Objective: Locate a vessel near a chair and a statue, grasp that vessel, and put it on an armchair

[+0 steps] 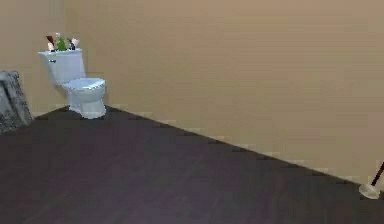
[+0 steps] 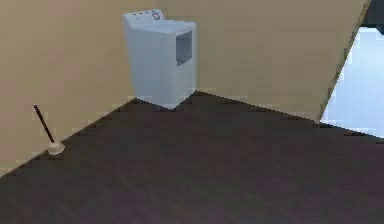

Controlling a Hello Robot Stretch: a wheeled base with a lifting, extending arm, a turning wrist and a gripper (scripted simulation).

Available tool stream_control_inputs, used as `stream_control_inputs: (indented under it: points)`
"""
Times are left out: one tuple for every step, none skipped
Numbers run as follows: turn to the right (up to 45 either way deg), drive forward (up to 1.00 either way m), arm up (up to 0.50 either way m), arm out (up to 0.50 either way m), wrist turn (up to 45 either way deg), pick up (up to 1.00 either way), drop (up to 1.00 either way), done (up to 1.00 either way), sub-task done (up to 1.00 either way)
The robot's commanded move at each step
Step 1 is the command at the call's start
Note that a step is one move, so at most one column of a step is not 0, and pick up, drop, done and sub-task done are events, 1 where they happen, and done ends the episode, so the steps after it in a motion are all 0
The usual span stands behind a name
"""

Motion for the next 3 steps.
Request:
stream_control_inputs:
  points:
    - [45.0, 0.00, 0.00, 0.00, 0.0, 0.00, 0.00, 0.00, 0.00]
    - [45.0, 0.00, 0.00, 0.00, 0.0, 0.00, 0.00, 0.00, 0.00]
    - [45.0, 0.00, 0.00, 0.00, 0.0, 0.00, 0.00, 0.00, 0.00]
